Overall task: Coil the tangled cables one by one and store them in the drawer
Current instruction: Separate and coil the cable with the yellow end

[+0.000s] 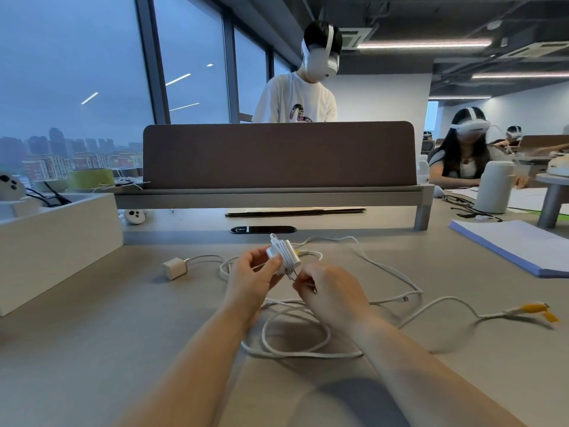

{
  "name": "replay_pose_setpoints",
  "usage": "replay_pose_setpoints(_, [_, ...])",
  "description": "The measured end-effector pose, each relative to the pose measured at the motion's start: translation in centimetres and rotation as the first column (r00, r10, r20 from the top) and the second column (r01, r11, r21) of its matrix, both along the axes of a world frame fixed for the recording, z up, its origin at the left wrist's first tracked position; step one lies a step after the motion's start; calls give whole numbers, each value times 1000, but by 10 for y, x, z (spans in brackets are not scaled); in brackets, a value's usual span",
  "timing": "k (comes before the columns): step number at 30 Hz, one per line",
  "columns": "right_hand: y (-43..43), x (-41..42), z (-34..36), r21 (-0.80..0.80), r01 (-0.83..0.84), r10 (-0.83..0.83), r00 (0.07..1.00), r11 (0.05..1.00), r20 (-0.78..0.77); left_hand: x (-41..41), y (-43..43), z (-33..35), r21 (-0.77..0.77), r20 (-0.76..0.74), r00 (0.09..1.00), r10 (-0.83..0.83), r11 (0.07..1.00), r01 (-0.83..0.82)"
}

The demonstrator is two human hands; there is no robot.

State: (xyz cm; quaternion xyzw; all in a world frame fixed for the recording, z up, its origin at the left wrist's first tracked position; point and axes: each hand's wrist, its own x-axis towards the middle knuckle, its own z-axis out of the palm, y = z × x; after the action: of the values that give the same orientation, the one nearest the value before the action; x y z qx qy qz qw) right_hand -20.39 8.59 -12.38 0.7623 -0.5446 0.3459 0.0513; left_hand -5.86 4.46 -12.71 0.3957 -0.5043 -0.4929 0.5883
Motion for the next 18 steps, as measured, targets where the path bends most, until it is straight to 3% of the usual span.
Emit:
replay_pose_setpoints(6, [4,1,2,-37,-26,24,998,999,-50,0,1,-1,-175,216,967,133,980,-96])
replay_pose_setpoints(10, [2,1,2,-54,-33,29,997,998,-69,1,-1,-2,-331,392,889,239,938,-106])
replay_pose_setpoints(14, [3,0,5,-59,-3,-2,997,998,-78,-1,-1,-1,-490,510,793,332,871,-49])
replay_pose_setpoints(18, [2,-4,9,-24,-1,0,999,1000,-35,-3,4,0,-547,559,747,359,837,7])
